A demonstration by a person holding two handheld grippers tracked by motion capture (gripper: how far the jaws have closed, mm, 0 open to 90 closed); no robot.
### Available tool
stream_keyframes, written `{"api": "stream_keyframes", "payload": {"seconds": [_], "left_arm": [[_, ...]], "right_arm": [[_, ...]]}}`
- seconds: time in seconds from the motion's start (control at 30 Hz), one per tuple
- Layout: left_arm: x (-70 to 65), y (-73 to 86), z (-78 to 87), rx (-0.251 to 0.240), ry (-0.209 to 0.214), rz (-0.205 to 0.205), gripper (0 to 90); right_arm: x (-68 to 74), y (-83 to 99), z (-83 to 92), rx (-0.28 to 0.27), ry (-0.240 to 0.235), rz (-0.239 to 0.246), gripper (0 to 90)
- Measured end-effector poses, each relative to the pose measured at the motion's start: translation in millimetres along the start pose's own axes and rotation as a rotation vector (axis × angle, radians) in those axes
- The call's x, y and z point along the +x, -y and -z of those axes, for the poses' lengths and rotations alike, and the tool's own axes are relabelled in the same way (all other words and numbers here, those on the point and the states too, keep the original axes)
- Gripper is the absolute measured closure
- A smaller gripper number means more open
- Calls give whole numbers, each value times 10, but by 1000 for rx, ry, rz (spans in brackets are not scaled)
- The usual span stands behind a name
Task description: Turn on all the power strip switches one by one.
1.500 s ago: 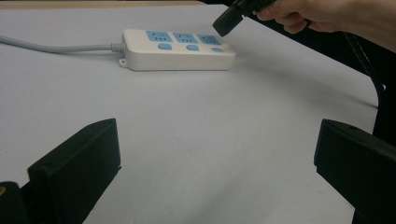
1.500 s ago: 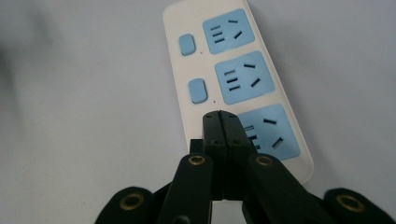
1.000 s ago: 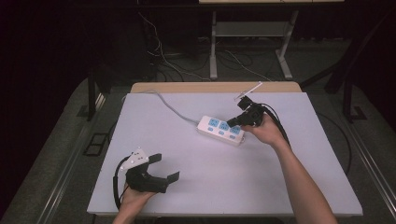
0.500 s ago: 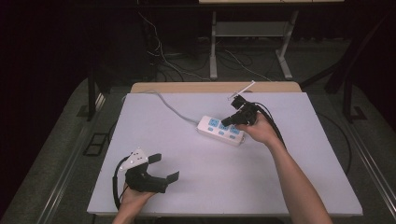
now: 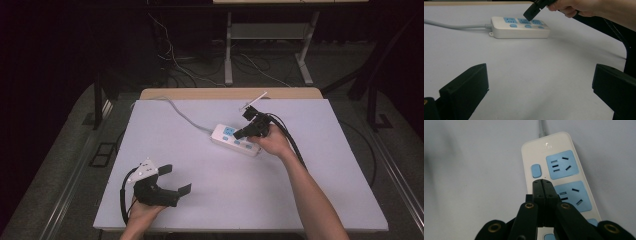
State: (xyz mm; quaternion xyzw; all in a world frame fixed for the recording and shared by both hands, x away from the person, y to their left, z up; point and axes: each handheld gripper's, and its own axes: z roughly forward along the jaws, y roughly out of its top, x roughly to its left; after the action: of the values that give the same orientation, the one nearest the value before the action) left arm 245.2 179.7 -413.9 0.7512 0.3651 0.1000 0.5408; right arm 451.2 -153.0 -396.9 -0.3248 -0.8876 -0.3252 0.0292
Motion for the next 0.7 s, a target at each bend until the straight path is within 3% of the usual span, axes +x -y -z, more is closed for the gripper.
{"api": "stream_keyframes", "payload": {"seconds": [0.2,0.7], "left_arm": [[5,1,1,0,-1,-1,0],[1,2,0,1,-2,-2,0]], "right_arm": [[-8,27,-79,38,4,-5,900],[-17,46,-104,32,1,-7,900]]}}
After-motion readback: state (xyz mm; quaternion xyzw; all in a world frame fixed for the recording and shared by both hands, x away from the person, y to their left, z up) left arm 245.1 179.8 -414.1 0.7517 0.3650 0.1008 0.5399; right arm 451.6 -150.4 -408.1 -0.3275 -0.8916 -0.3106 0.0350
